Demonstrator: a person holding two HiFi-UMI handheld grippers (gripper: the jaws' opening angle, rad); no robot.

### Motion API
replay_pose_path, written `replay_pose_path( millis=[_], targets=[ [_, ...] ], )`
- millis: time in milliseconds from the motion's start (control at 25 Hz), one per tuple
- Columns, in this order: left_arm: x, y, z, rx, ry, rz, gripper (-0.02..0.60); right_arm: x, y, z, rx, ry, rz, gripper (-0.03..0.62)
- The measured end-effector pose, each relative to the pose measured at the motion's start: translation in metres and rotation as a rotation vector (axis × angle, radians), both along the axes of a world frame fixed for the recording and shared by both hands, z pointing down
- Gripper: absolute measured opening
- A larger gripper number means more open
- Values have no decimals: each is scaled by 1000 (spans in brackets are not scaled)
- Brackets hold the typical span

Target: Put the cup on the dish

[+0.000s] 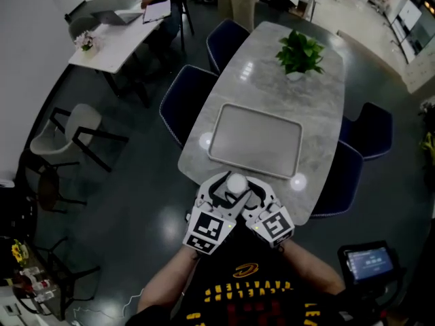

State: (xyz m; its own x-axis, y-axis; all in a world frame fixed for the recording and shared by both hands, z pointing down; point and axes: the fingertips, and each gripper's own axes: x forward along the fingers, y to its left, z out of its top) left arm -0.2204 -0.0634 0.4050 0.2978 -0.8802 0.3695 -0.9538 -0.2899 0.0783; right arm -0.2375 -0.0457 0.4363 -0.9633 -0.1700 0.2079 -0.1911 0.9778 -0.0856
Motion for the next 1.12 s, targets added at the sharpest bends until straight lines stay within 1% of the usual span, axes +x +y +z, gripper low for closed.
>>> replay_pose_path(
  millis=[360,520,760,840,1000,1120],
  targets=[
    [19,-68,8,-21,16,103,267,18,-70,8,-1,26,98,239],
    [30,-96,9,-33,10,137,267,27,-100,3,-16,16,138,239],
    [44,-143,18,-42,-18,164,267,41,-147,17,13,28,143,239],
    [46,-150,15,-38,-16,165,267,43,-154,15,26,34,143,239],
    [46,-160,14,-44,-12,172,267,44,-166,13,85,74,140,239],
    [51,-169,17,-57,0,204,267,49,-176,15,93,80,173,239]
  ],
)
